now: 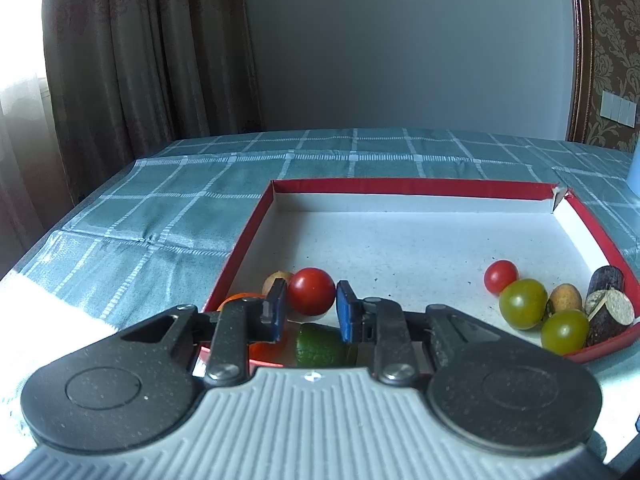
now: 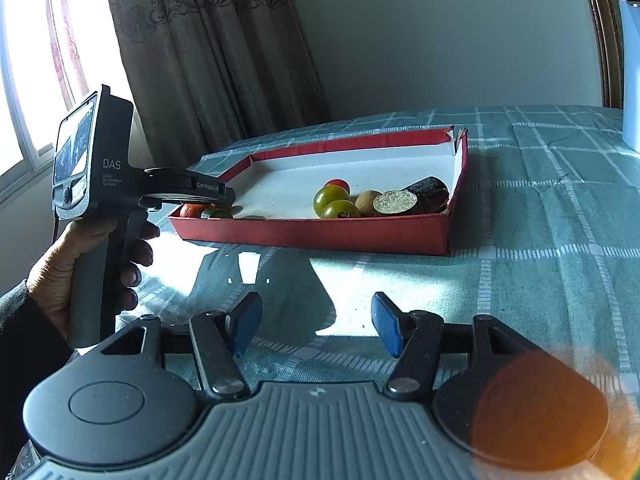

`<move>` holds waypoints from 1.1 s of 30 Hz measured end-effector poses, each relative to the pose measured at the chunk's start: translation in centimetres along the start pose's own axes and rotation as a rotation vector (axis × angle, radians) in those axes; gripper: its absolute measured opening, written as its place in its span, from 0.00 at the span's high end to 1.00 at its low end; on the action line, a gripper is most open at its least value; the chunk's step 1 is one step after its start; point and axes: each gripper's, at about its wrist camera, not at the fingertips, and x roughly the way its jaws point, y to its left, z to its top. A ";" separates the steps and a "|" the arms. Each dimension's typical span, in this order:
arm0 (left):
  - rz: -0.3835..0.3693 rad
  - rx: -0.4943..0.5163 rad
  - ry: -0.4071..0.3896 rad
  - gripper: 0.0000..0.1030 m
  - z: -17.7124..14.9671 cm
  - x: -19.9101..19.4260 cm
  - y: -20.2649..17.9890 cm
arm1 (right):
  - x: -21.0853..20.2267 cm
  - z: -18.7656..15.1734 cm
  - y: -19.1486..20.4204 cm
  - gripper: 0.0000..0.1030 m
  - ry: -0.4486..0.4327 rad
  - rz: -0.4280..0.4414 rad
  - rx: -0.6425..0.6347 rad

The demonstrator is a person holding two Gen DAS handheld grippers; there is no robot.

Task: Organize fruits

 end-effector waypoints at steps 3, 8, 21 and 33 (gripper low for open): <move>-0.012 0.009 0.000 0.65 -0.2 -0.3 -0.2 | 0.0 0.0 0.0 0.42 0.002 0.000 0.003; 0.026 0.008 -0.026 0.13 -1.0 -2.5 -0.7 | 0.0 0.1 0.0 0.38 -0.006 -0.014 0.006; 0.068 -0.002 -0.072 0.00 -3.6 -8.2 -0.3 | 2.1 0.7 3.9 0.28 -0.026 -0.171 0.005; 0.041 -0.027 -0.066 0.00 -4.6 -9.7 1.2 | 3.5 0.6 5.0 0.28 0.000 -0.173 -0.004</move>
